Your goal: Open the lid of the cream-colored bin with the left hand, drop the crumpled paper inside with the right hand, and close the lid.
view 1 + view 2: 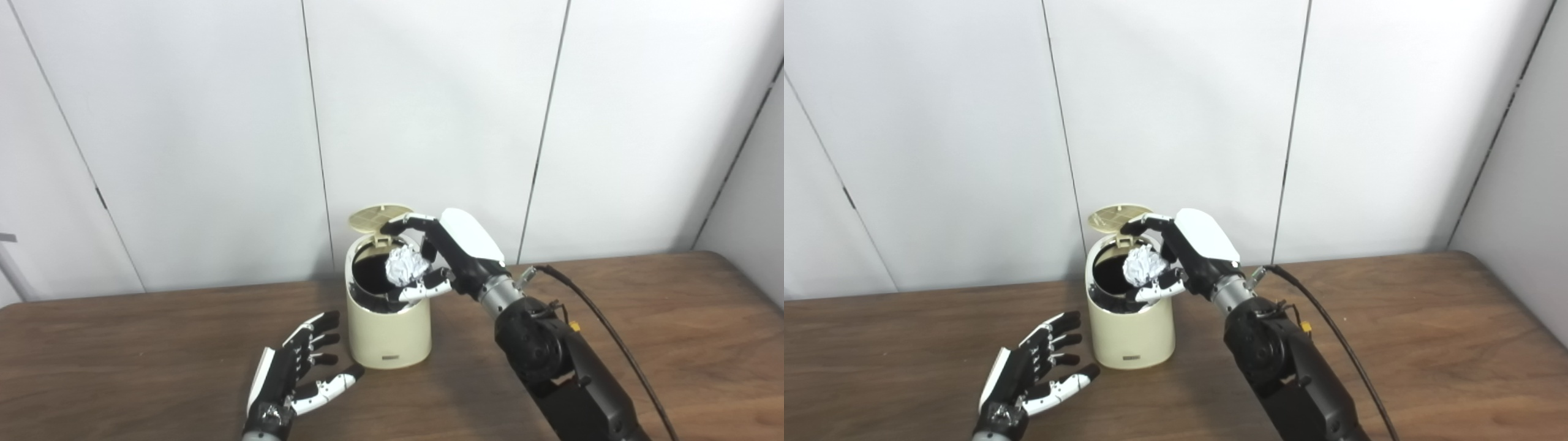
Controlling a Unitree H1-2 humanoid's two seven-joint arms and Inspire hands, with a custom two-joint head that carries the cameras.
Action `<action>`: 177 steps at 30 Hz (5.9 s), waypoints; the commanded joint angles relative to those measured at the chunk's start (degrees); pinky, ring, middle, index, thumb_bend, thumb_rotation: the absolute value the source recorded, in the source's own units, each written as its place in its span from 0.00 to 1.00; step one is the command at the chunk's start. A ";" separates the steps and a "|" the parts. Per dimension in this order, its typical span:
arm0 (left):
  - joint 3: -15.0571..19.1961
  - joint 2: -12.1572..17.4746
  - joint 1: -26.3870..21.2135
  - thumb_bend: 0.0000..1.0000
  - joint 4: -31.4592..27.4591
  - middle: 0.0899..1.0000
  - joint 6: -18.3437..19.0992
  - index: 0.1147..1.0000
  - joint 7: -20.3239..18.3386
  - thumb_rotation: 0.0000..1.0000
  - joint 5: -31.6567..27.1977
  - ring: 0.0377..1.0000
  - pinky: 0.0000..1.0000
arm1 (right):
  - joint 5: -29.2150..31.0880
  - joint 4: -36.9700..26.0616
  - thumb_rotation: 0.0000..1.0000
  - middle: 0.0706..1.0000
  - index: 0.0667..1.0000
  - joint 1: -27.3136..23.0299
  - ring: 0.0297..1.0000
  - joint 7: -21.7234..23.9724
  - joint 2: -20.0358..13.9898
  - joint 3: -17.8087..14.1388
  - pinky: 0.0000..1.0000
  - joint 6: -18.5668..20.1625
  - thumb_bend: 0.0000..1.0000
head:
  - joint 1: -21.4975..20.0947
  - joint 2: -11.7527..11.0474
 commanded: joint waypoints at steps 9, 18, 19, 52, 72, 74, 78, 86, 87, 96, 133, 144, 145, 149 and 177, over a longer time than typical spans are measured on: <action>-0.12 -0.54 -1.70 0.68 -1.49 0.84 -0.71 0.84 0.25 0.06 -0.17 0.80 0.69 | -1.28 2.69 0.00 0.85 0.64 -3.79 0.71 -0.74 1.11 2.51 0.51 -6.01 0.76 | 0.15 -0.02; -0.44 -0.54 -1.71 0.68 -1.48 0.84 -0.81 0.84 0.33 0.09 0.18 0.79 0.70 | -3.71 5.04 0.03 0.84 0.65 -6.55 0.79 -0.38 0.25 5.25 0.63 -8.47 0.71 | 0.40 0.05; -0.44 -0.57 -1.74 0.68 -1.44 0.84 -0.83 0.84 0.37 0.09 0.18 0.79 0.70 | -3.85 5.18 0.04 0.84 0.65 -6.76 0.79 -0.29 0.20 5.41 0.63 -8.56 0.72 | 0.44 0.08; -0.64 -0.30 -1.75 0.69 -0.83 0.83 -1.06 0.84 -0.69 0.08 -0.73 0.78 0.68 | -4.73 -1.88 0.00 0.80 0.64 -2.99 0.74 -0.12 -0.98 2.14 0.59 -8.80 0.76 | 0.13 0.20; -0.40 -0.11 -2.00 0.69 -0.25 0.83 -1.24 0.84 -1.34 0.08 -1.37 0.77 0.65 | -0.79 -10.88 0.00 0.74 0.62 6.27 0.59 -4.56 -1.52 -7.52 0.47 -11.42 0.74 | -0.06 0.23; -0.33 -0.16 -1.99 0.69 -0.25 0.83 -1.24 0.84 -1.42 0.08 -1.35 0.77 0.65 | -0.76 -10.89 0.00 0.74 0.62 6.36 0.60 -4.52 -1.47 -7.71 0.47 -11.62 0.74 | -0.06 0.23; -0.12 -0.09 -2.01 0.69 -0.23 0.83 -1.46 0.84 -1.49 0.08 -1.46 0.77 0.65 | 5.37 -11.23 0.00 0.74 0.62 8.19 0.60 -3.99 -0.66 -10.54 0.47 -10.44 0.74 | -0.20 0.25; 0.65 0.02 -1.98 0.68 -0.57 0.82 -1.68 0.83 -1.36 0.05 -1.76 0.76 0.61 | 29.14 -12.59 0.22 0.81 0.76 16.13 0.65 3.17 0.06 -19.58 0.49 -3.58 0.76 | 0.28 0.07; 0.76 0.02 -1.98 0.68 -0.58 0.82 -1.81 0.83 -1.39 0.05 -1.92 0.76 0.61 | 30.99 -12.27 0.23 0.83 0.77 16.64 0.67 3.60 0.11 -20.04 0.51 -3.72 0.78 | 0.35 0.10; 1.06 0.04 -1.95 0.68 -0.88 0.83 -2.13 0.83 -1.33 0.04 -2.43 0.76 0.61 | 36.59 -6.96 0.26 0.84 0.81 20.47 0.69 3.55 0.86 -20.83 0.55 -11.07 0.83 | 0.98 0.10; 3.02 4.49 -7.69 0.80 -6.08 0.85 -1.53 0.87 -1.76 0.27 -1.79 0.82 0.72 | 39.30 -2.70 0.20 0.81 0.78 23.85 0.69 0.69 5.61 -22.66 0.61 -15.85 0.82 | 4.55 -2.75; 1.83 8.30 -18.06 0.89 -3.37 0.87 -0.28 0.86 -3.91 0.31 0.03 0.86 0.71 | 38.47 -2.36 0.19 0.80 0.77 23.45 0.68 0.06 6.19 -21.94 0.59 -15.88 0.82 | 4.09 -3.36; 1.71 8.59 -18.81 0.89 -3.11 0.87 -0.09 0.87 -4.34 0.31 0.00 0.87 0.70 | 38.64 -2.33 0.19 0.81 0.77 23.41 0.69 0.10 6.31 -21.93 0.59 -15.95 0.82 | 4.02 -3.44; 0.81 9.85 -21.90 0.87 -2.53 0.91 1.81 0.89 -6.21 0.30 0.48 0.91 0.77 | 37.82 -2.83 0.19 0.81 0.77 23.40 0.69 -0.31 6.74 -21.66 0.58 -15.47 0.83 | 3.44 -3.55; -4.31 10.95 -28.28 0.90 2.39 0.95 -1.16 0.90 -8.64 0.37 6.72 1.00 0.99 | 35.27 -4.77 0.18 0.81 0.76 23.33 0.65 -2.20 8.05 -20.50 0.56 -13.66 0.79 | 1.78 -3.61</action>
